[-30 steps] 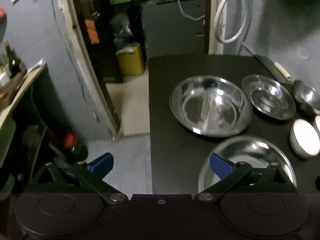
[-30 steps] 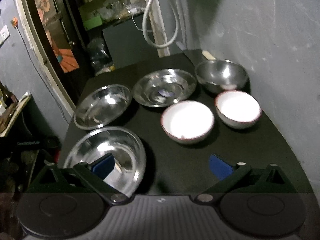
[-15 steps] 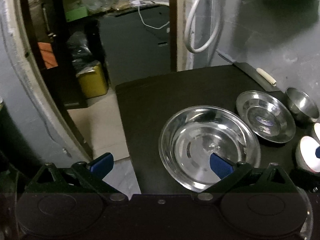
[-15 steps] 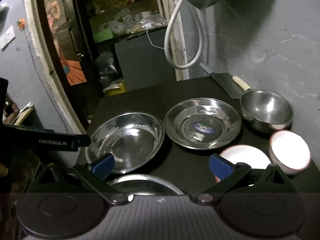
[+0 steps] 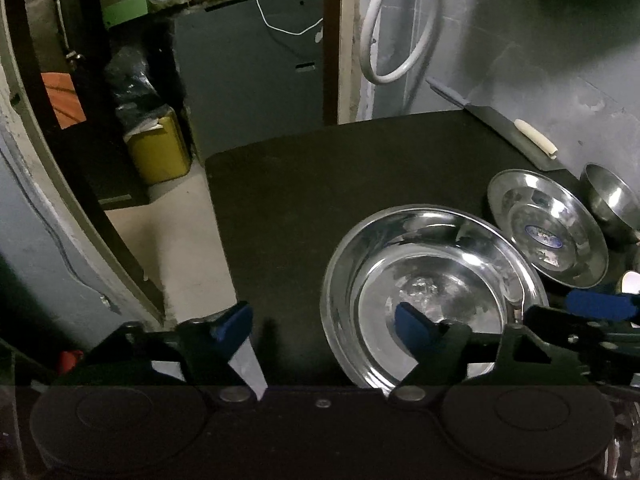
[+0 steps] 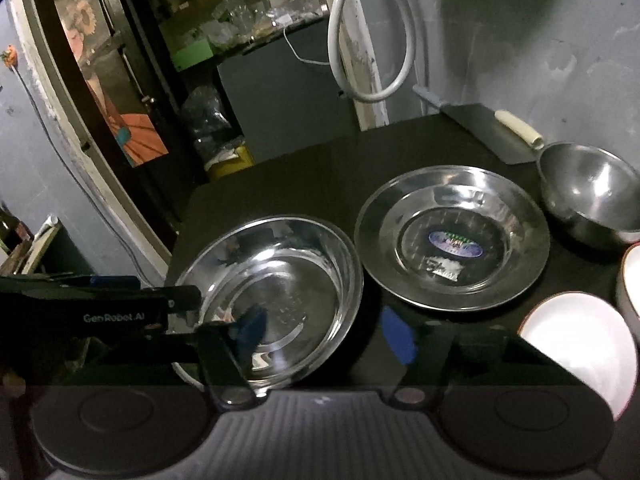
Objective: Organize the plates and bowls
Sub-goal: 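Close the left gripper on the large plate rim while the right gripper grips beside it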
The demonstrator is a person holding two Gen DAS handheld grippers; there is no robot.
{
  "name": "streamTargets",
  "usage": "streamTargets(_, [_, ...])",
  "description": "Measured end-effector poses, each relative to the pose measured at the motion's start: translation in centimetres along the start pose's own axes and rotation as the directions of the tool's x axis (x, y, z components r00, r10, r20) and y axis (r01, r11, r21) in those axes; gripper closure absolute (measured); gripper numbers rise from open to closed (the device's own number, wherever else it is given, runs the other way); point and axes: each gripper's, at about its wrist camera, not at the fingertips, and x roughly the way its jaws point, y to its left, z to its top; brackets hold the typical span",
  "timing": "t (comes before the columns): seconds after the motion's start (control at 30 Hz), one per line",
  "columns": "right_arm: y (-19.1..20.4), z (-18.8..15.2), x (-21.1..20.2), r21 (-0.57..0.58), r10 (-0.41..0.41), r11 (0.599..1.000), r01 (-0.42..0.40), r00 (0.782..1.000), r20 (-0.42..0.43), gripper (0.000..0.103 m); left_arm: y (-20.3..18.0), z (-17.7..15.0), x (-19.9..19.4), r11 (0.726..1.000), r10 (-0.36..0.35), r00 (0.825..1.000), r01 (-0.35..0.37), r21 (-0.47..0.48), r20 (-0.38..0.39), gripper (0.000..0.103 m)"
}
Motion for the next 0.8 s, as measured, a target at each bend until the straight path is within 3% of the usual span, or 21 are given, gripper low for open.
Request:
streamTargets(0.2, [-0.2,-0.3,0.8,0.023,-0.008,1.0,0.009,1.0,-0.021,0.066,-0.1,0.2,0.6,1.0,-0.022,1.0,0.022,-0.019,-0.017,0.045])
streamTargets(0.27, [-0.2,-0.3,1.0,0.026,-0.004,1.0,0.005,1.0,-0.031,0.071,-0.2,0.1,0.8,0.999,-0.034,0.999,0.034,-0.028,-0.028,0.057])
streamTargets(0.43, [-0.4,-0.3,1.4,0.036,-0.012,0.999,0.013,0.999,-0.038,0.084,-0.2,-0.2,1.1,0.998,-0.05,0.998,0.048,-0.046,-0.042,0.071])
streamTargets(0.8, [-0.3,-0.7,0.4,0.003,0.024,1.0,-0.024,1.0,-0.012,0.086,0.6,-1.1,-0.1,0.994,-0.04,0.999,0.038,-0.099,-0.012,0.078])
